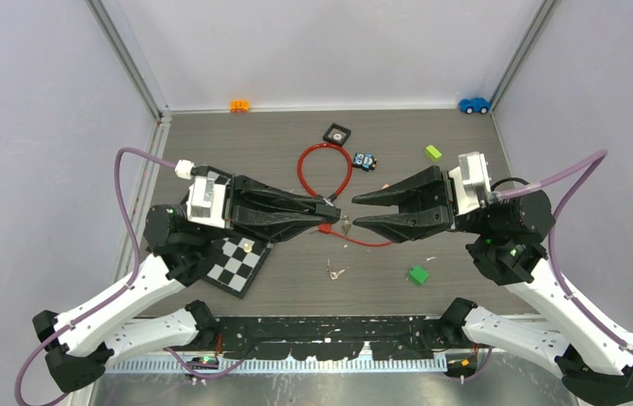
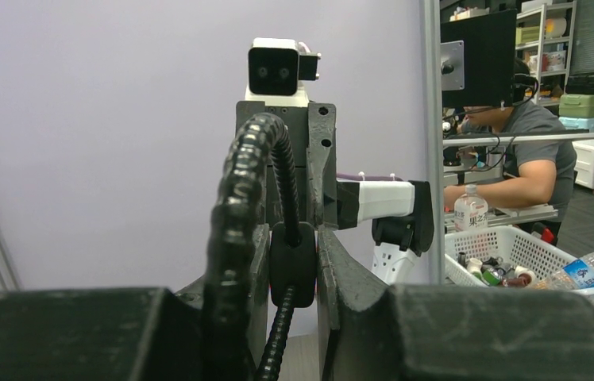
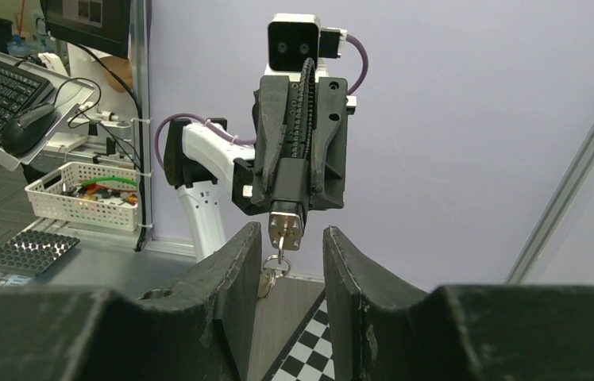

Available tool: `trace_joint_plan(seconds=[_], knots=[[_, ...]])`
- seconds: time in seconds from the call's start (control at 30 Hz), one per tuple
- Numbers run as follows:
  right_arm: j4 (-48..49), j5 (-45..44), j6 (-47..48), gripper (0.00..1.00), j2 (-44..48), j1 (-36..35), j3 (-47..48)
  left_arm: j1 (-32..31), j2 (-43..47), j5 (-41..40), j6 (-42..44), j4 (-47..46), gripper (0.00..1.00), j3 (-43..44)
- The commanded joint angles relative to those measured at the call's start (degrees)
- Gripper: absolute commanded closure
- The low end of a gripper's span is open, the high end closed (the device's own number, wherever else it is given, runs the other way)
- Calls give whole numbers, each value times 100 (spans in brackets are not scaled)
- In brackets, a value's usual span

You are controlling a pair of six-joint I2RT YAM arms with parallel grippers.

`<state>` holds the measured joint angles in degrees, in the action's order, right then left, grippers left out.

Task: Lock with the key
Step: Remove the key from the lock.

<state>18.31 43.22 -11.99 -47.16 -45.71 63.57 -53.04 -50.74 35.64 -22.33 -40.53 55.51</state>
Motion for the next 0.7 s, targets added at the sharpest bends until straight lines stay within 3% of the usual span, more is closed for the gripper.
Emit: trace_joint_plan(seconds=[0.0, 0.47, 0.67], knots=[[43, -157, 46, 61, -38, -96, -50, -4, 10, -39, 0, -425, 100, 224], [-195, -303, 265, 65, -201, -446, -80, -5, 72, -58, 61, -408, 100, 170], [-213, -402, 315, 82, -231, -582, -81, -5, 99, -54, 79, -385, 100, 132]])
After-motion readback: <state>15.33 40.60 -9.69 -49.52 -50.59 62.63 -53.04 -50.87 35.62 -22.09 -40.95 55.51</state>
